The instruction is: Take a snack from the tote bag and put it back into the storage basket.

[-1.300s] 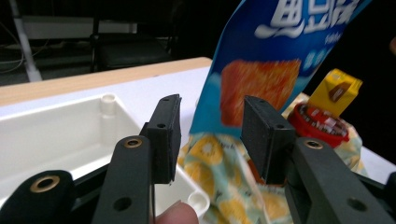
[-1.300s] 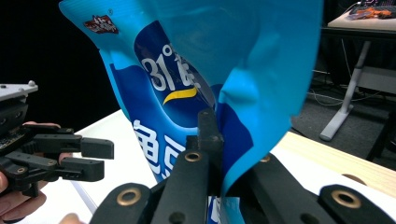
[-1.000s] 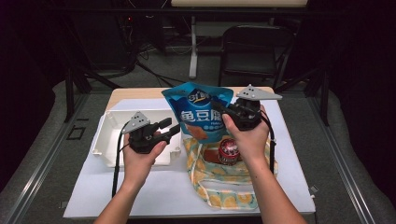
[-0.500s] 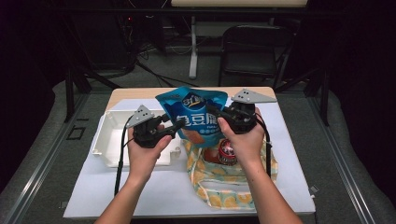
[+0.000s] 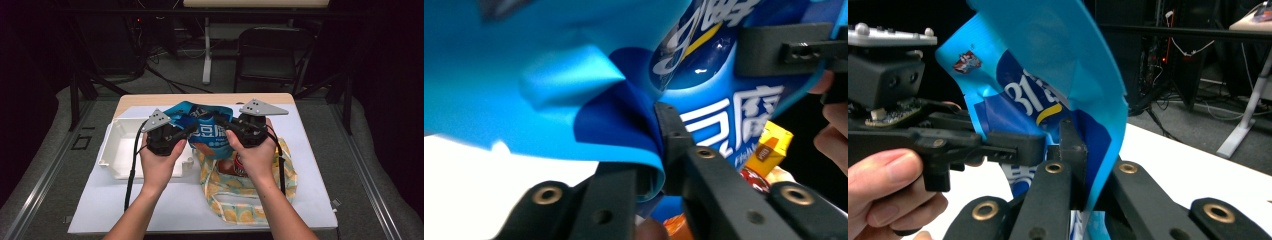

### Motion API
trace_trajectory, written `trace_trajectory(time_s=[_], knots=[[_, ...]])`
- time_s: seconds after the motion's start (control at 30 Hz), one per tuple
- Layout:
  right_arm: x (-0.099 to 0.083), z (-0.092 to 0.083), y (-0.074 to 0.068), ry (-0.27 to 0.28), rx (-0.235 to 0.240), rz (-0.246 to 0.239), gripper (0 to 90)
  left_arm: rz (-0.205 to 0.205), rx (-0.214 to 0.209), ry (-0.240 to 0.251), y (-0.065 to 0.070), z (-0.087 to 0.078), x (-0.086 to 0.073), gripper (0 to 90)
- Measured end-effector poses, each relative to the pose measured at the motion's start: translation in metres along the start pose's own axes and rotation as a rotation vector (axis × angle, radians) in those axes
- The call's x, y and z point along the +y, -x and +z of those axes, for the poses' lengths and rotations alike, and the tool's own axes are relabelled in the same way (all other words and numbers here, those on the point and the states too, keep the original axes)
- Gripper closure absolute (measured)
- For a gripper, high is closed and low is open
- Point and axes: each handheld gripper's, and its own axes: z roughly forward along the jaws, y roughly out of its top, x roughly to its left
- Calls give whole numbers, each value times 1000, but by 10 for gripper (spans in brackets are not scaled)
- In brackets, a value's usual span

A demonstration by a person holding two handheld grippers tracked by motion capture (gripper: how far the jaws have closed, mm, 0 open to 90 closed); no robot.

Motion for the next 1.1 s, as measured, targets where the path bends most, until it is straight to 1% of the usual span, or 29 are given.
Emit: trace_trajectory(time_s=[0.1,0.13,0.17,0.23,0.3,0.33,0.4,0.5,0.57,0.63,0.73,0.87,1.03,1.1], knots=[[1,-2,-1,23,-4,-11,899,-18,-16,10,-1,-3,5,895],[2,-3,-2,27,-7,-19,893,-15,-20,12,0,-3,7,896],[3,-4,-3,30,-11,-32,877,-21,-25,16,-1,-5,8,897],[4,-6,-6,38,-24,-47,794,-39,-39,30,-3,-8,10,898],[4,-8,-7,40,-28,-53,659,-41,-29,36,-4,-11,12,899],[3,-10,-6,30,-31,-53,618,-41,-22,39,-5,-13,12,898],[-1,-12,-4,28,-30,-47,545,-40,-19,38,-9,-16,12,899],[-10,-16,1,11,-31,-33,472,-47,-12,49,-13,-23,13,898],[-17,-19,5,-1,-34,-18,448,-51,-2,62,-16,-27,13,898],[-24,-23,10,-2,-32,-6,435,-45,1,67,-20,-32,14,898],[-34,-31,16,-6,-41,14,421,-55,15,73,-28,-38,16,898],[-45,-40,22,-11,-56,16,397,-46,43,72,-38,-48,16,898],[-57,-49,26,-30,-80,15,369,-64,74,70,-53,-57,12,897],[-62,-53,28,-29,-83,25,365,-72,84,71,-59,-61,11,898]])
